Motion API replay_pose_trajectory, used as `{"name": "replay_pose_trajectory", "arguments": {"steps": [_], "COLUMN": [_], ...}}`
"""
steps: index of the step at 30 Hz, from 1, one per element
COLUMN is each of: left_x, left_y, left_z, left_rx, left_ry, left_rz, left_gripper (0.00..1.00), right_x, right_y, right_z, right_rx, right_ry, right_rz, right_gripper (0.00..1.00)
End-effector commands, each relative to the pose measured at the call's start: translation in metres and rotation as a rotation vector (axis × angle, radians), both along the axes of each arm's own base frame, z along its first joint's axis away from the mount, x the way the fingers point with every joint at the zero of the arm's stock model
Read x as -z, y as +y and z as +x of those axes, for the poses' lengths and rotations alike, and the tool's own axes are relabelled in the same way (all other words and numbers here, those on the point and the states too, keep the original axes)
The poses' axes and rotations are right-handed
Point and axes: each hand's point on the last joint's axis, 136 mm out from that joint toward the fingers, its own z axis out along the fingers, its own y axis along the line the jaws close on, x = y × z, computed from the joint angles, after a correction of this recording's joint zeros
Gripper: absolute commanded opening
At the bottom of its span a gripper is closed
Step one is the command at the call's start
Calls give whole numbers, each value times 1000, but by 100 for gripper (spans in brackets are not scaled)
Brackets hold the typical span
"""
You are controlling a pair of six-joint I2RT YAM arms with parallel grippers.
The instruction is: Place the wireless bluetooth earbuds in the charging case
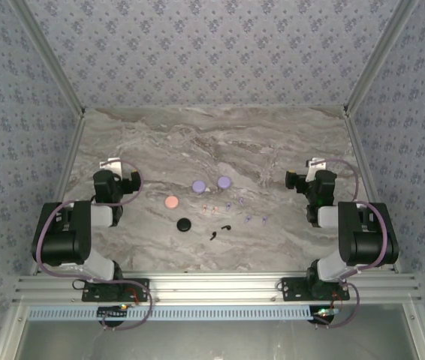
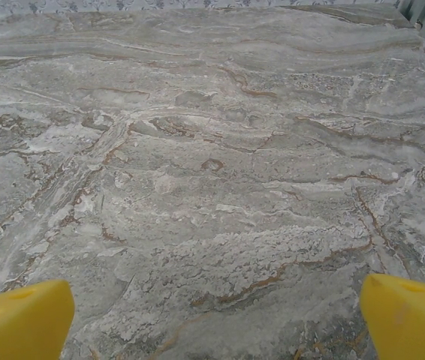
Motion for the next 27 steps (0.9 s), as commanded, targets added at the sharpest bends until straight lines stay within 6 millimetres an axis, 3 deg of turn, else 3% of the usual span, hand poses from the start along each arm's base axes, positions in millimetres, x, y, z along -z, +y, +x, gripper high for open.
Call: {"name": "replay_pose_trajectory", "arguments": {"steps": [1,8,12,15,19,21,24,27], "left_x": [-9,-15,-44,-71,-85,-85,-89,-100], "left_y": [-4,4,8,8,-27,-51,-85,-108], "left_z": [6,5,-1,-7,-22,-30,-41,-43], "left_rx": [12,-40,-86,-159,-122,-82,-10,36], "left_ry": [-28,-35,19,78,184,218,249,245], "left_rz": [-11,-12,-28,-174,-465,-569,-650,-715], "left_gripper": [99,99,99,99,99,99,99,99], "right_x": [-5,-10,-45,-70,-83,-86,-81,-69], "right_y": [0,-5,-6,7,36,62,102,128], "right_z": [4,4,-1,-13,-43,-56,-69,-72], "right_rx": [-8,24,41,11,-34,-110,-262,-383], "right_ry": [-11,0,51,128,268,301,340,417], "right_rz": [9,11,33,65,82,82,60,27], "right_gripper": [100,100,100,100,100,100,100,100]}}
